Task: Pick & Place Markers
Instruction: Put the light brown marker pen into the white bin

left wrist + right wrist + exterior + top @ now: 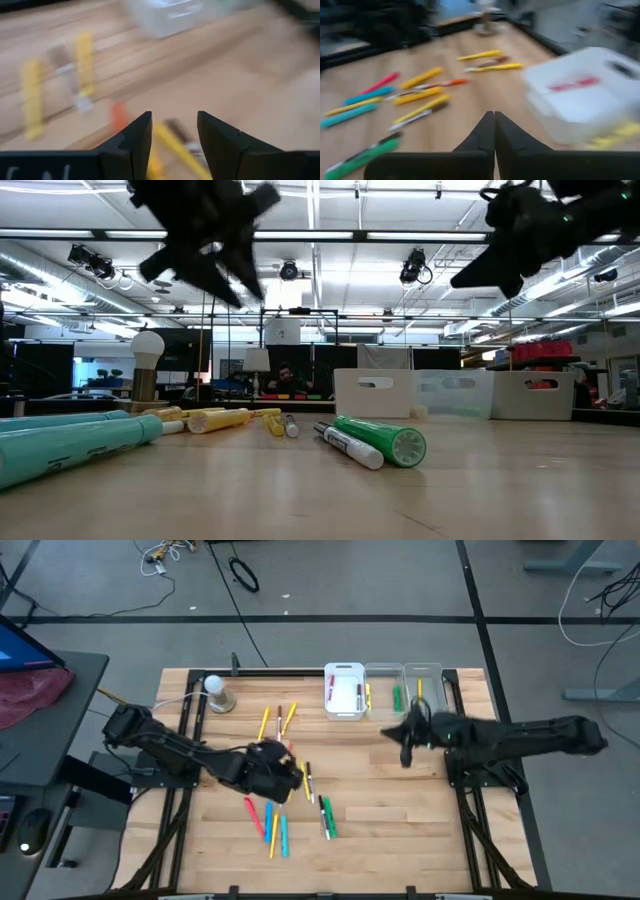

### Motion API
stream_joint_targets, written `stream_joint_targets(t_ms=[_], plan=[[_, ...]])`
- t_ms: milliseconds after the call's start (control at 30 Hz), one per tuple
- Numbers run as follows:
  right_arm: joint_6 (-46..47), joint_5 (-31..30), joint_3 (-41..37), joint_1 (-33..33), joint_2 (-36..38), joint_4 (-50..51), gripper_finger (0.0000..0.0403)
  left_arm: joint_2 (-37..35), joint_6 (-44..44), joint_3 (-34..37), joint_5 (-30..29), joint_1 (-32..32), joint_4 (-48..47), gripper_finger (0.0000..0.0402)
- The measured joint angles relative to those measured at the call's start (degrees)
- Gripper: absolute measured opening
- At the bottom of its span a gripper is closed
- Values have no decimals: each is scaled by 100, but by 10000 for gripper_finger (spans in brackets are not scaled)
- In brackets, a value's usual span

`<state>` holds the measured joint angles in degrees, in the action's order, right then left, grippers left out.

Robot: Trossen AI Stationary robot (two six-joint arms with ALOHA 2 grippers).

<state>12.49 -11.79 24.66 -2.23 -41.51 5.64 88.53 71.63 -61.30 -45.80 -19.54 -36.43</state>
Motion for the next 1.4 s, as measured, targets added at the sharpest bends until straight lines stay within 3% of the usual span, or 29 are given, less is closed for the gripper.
stream_joint_targets(t_ms=[100,300,433,767,1000,1400], plan=[[-42,-7,-684,554,-196,-1148,2,41,786,58,-12,271,-511,165],[283,-33,-1371,1129,-557,-2412,2,162,1057,494,182,994,-302,165],[299,-226,-1422,1196,-683,-2487,2,238,966,730,392,1558,-12,165],[338,-427,-1422,1194,-810,-2983,2,623,-253,938,824,2710,925,165],[479,-421,-1420,1225,-916,-3110,2,1025,-782,935,968,3148,1512,161],[656,-422,-1422,1288,-923,-3135,2,1539,-848,934,885,3489,1790,109]])
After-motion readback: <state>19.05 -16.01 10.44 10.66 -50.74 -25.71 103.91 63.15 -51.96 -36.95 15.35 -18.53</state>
